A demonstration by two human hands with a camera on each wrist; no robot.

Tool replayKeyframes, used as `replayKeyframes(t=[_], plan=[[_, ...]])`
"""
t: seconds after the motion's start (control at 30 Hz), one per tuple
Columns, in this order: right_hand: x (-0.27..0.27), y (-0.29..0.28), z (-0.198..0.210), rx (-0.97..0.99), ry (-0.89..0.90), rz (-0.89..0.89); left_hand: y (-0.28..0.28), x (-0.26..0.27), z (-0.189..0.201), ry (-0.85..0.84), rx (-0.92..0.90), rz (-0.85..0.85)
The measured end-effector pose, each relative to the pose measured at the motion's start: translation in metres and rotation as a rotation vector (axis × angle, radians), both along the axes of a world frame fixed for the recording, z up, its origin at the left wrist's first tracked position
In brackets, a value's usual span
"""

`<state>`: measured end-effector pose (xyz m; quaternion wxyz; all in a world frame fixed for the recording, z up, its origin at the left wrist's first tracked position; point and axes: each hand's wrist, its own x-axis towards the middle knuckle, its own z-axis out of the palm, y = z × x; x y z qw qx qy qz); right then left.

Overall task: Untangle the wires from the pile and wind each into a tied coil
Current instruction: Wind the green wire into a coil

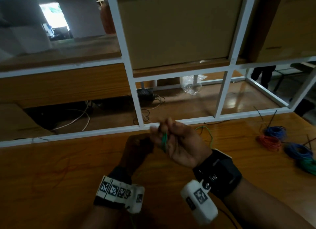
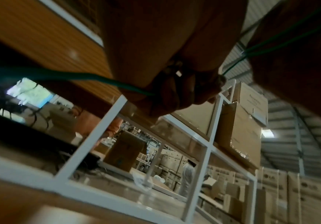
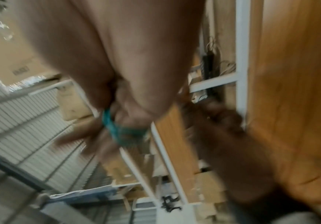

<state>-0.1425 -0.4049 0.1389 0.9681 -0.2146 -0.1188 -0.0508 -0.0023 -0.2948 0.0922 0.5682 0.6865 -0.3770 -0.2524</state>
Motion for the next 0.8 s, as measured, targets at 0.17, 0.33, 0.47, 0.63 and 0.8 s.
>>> replayKeyframes(t=[0.17, 0.33, 0.47, 0.63, 0.8], plan=[[0.02, -0.028, 0.028, 0.214, 0.081, -0.575, 0.0, -0.021, -0.022, 0.076, 0.029, 0.048], [0.037, -0.047, -0.018, -0.327, 0.39, -1.053, 0.018, -0.019, -0.029, 0.044, 0.127, 0.037], [0.029, -0.052, -0.056, -1.015, 0.53, -1.354, 0.039, -0.001, -0.027, -0.046, 0.157, 0.104], [0.015, -0.053, -0.058, -1.82, 0.557, -0.635, 0.059, 0.01, -0.006, -0.218, 0.157, 0.196], [0.009, -0.016, -0.071, -1.288, 0.479, -0.002, 0.053, 0.022, 0.019, -0.366, -0.016, 0.198]])
